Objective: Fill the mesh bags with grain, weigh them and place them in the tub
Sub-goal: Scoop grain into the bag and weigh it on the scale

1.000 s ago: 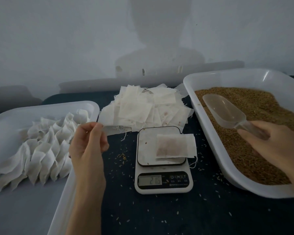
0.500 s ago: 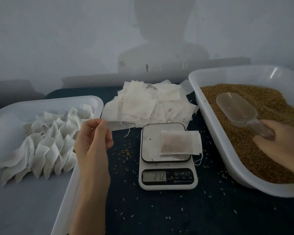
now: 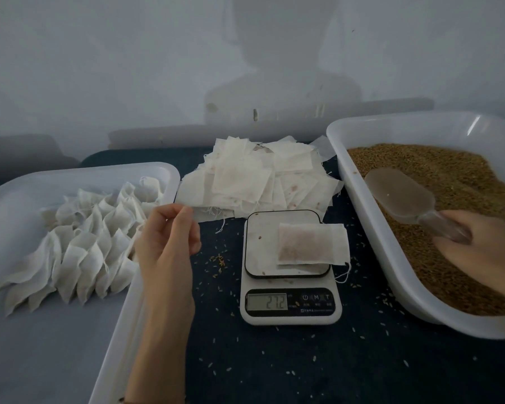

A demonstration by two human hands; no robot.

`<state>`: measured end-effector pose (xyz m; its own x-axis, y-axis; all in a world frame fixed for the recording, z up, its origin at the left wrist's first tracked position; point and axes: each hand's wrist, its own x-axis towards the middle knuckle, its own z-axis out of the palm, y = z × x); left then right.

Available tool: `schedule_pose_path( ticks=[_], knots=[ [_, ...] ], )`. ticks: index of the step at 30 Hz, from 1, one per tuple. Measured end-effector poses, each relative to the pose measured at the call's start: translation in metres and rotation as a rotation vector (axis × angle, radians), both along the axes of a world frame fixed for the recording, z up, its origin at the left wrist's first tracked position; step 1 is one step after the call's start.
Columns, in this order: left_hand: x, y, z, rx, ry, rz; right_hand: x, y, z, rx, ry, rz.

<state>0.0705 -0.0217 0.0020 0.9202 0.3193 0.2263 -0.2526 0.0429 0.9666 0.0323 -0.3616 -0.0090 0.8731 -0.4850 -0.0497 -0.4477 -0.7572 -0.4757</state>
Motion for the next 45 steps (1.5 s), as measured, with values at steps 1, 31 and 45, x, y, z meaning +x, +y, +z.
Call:
schedule_pose_path(
  ticks=[1, 31, 45],
  knots=[
    [0.000, 0.000, -0.002, 0.014, -0.003, -0.017, 0.000, 0.000, 0.000, -0.001, 0.008, -0.001],
    [0.031, -0.103, -0.041, 1.343, -0.151, -0.561, -0.010, 0.015, 0.016, 0.021, 0.032, 0.075],
    [0.031, -0.076, -0.034, 0.037, 0.129, -0.372, -0.009, 0.016, 0.016, 0.018, 0.035, 0.068]
  ],
)
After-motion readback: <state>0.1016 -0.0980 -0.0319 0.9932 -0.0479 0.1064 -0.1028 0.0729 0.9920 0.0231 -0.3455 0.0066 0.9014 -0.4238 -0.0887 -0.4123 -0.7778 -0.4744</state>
